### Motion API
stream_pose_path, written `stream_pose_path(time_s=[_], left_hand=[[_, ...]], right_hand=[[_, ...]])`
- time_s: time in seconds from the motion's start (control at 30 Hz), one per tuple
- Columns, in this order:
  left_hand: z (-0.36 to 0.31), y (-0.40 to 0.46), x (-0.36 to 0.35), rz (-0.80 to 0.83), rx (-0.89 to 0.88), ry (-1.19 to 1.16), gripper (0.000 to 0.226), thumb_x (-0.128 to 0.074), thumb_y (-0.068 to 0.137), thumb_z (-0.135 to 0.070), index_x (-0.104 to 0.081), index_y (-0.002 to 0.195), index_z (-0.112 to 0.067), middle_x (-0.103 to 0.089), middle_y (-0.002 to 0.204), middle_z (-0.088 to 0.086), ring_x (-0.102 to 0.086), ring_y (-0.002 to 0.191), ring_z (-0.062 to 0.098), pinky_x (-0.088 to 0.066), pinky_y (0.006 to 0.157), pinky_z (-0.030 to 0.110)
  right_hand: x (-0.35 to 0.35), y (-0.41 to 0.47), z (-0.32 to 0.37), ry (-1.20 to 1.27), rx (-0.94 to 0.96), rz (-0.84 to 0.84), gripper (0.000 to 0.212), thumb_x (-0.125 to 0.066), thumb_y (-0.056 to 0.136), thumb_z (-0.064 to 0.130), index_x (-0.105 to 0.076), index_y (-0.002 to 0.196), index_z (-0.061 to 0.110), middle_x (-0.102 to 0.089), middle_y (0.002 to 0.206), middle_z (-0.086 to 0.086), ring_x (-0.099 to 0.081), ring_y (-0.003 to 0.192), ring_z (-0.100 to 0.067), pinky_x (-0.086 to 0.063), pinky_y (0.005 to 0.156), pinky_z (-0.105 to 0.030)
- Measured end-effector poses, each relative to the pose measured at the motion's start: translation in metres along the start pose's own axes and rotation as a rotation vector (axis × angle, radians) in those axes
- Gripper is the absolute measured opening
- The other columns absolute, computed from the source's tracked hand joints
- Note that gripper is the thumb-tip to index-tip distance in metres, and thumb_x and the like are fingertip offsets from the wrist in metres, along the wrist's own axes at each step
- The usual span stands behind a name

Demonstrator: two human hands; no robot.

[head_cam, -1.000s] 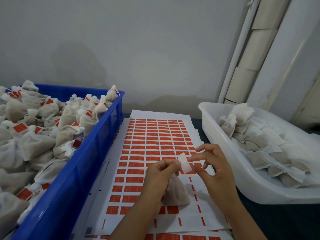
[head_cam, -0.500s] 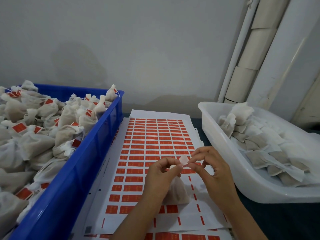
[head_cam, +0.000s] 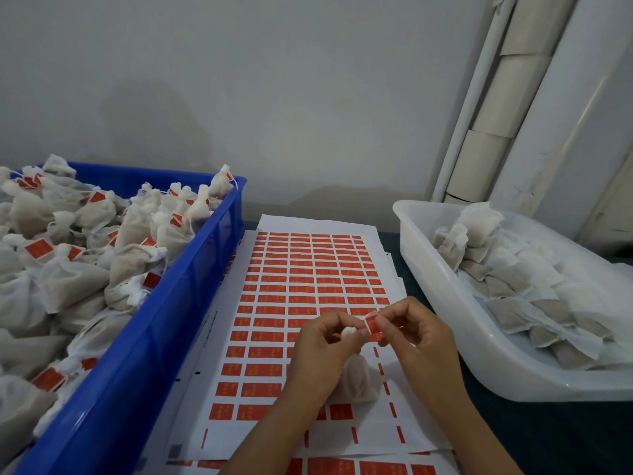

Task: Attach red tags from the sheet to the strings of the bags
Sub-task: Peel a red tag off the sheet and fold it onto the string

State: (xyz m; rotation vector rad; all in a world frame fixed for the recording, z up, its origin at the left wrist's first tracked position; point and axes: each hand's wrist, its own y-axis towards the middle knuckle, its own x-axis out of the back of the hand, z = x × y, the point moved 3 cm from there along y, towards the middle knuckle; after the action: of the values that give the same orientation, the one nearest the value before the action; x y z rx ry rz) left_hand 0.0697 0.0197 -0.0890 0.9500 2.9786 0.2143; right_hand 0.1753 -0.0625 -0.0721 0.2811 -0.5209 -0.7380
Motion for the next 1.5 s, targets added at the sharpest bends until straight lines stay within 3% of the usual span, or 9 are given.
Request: stream_pose_path(time_s=[0.33, 0.53, 0.7, 0.8, 0.9, 1.0, 1.17, 1.3, 1.5], left_hand=[[-0.001, -0.001, 0.000, 0.013, -0.022, -0.057, 0.016, -0.065, 0.084, -0.014, -0.067, 0.073, -0.026, -0.068, 0.079, -0.009, -0.063, 0.080, 0.012, -0.047, 0.070, 0.012], [-0.001, -0.001, -0.002, 0.033, -0.013, -0.075, 0.015, -0.065, 0.084, -0.013, -0.067, 0.074, -0.024, -0.069, 0.081, -0.004, -0.063, 0.077, 0.013, -0.049, 0.068, 0.012], [0.001, -0.002, -0.002, 0.000, 0.000, -0.018, 0.010, -0.070, 0.079, -0.025, -0.066, 0.071, -0.029, -0.067, 0.074, -0.014, -0.063, 0.076, 0.000, -0.044, 0.059, 0.004], [0.001, 0.000, 0.000, 0.004, -0.002, -0.030, 0.007, -0.070, 0.079, -0.025, -0.068, 0.073, -0.027, -0.069, 0.076, -0.015, -0.063, 0.080, -0.002, -0.045, 0.064, 0.004], [0.000, 0.001, 0.002, 0.005, -0.022, -0.023, 0.009, -0.070, 0.080, -0.024, -0.068, 0.071, -0.025, -0.069, 0.074, -0.015, -0.063, 0.080, -0.002, -0.044, 0.062, 0.003], [0.003, 0.001, 0.002, -0.010, -0.014, -0.011, 0.011, -0.069, 0.080, -0.024, -0.067, 0.070, -0.025, -0.067, 0.072, -0.017, -0.062, 0.078, -0.004, -0.043, 0.061, 0.002], [0.006, 0.001, 0.000, 0.045, -0.029, -0.004, 0.007, -0.070, 0.080, -0.022, -0.069, 0.073, -0.022, -0.068, 0.072, -0.017, -0.063, 0.077, -0.003, -0.045, 0.060, 0.003], [0.008, 0.000, -0.001, 0.029, -0.024, 0.023, 0.012, -0.071, 0.079, -0.019, -0.067, 0.069, -0.025, -0.067, 0.068, -0.018, -0.062, 0.074, -0.005, -0.043, 0.057, 0.000], [0.009, 0.002, 0.002, -0.006, -0.016, 0.050, 0.012, -0.070, 0.079, -0.020, -0.067, 0.069, -0.026, -0.067, 0.068, -0.016, -0.063, 0.073, -0.002, -0.044, 0.060, 0.003]], right_hand=[[0.000, -0.001, 0.003, 0.013, 0.043, -0.006, 0.013, -0.063, 0.074, 0.030, -0.063, 0.082, 0.021, -0.069, 0.081, 0.010, -0.068, 0.079, -0.009, -0.057, 0.077, -0.026], [0.001, 0.000, -0.001, 0.005, 0.048, -0.021, 0.007, -0.064, 0.078, 0.024, -0.064, 0.082, 0.019, -0.069, 0.083, 0.009, -0.068, 0.082, -0.010, -0.057, 0.079, -0.030], [0.000, -0.002, 0.002, 0.017, 0.057, -0.015, 0.007, -0.064, 0.076, 0.025, -0.064, 0.081, 0.020, -0.069, 0.082, 0.010, -0.067, 0.085, -0.009, -0.056, 0.080, -0.028], [-0.004, -0.004, 0.001, 0.057, 0.024, -0.037, 0.004, -0.066, 0.080, 0.017, -0.063, 0.083, 0.019, -0.068, 0.081, 0.011, -0.066, 0.085, -0.007, -0.056, 0.080, -0.025], [-0.009, -0.006, 0.002, 0.153, -0.023, -0.096, 0.022, -0.066, 0.079, 0.010, -0.054, 0.093, 0.022, -0.068, 0.083, 0.013, -0.066, 0.083, -0.003, -0.053, 0.080, -0.016], [-0.009, -0.003, 0.000, 0.290, -0.082, -0.095, 0.042, -0.068, 0.078, 0.002, -0.041, 0.106, 0.018, -0.069, 0.080, -0.001, -0.069, 0.080, -0.011, -0.054, 0.075, -0.015], [-0.008, 0.000, -0.005, 0.170, -0.123, 0.005, 0.008, -0.062, 0.083, 0.019, -0.061, 0.086, 0.012, -0.069, 0.078, 0.003, -0.066, 0.069, -0.010, -0.053, 0.065, -0.020], [-0.010, -0.001, -0.010, 0.099, -0.109, 0.021, 0.017, -0.058, 0.087, 0.020, -0.063, 0.074, 0.011, -0.066, 0.069, 0.005, -0.059, 0.059, -0.005, -0.048, 0.058, -0.014], [-0.016, -0.005, -0.016, 0.166, -0.202, 0.127, 0.036, -0.049, 0.082, 0.049, -0.065, 0.087, 0.017, -0.068, 0.082, 0.011, -0.064, 0.075, -0.003, -0.050, 0.066, -0.014]])
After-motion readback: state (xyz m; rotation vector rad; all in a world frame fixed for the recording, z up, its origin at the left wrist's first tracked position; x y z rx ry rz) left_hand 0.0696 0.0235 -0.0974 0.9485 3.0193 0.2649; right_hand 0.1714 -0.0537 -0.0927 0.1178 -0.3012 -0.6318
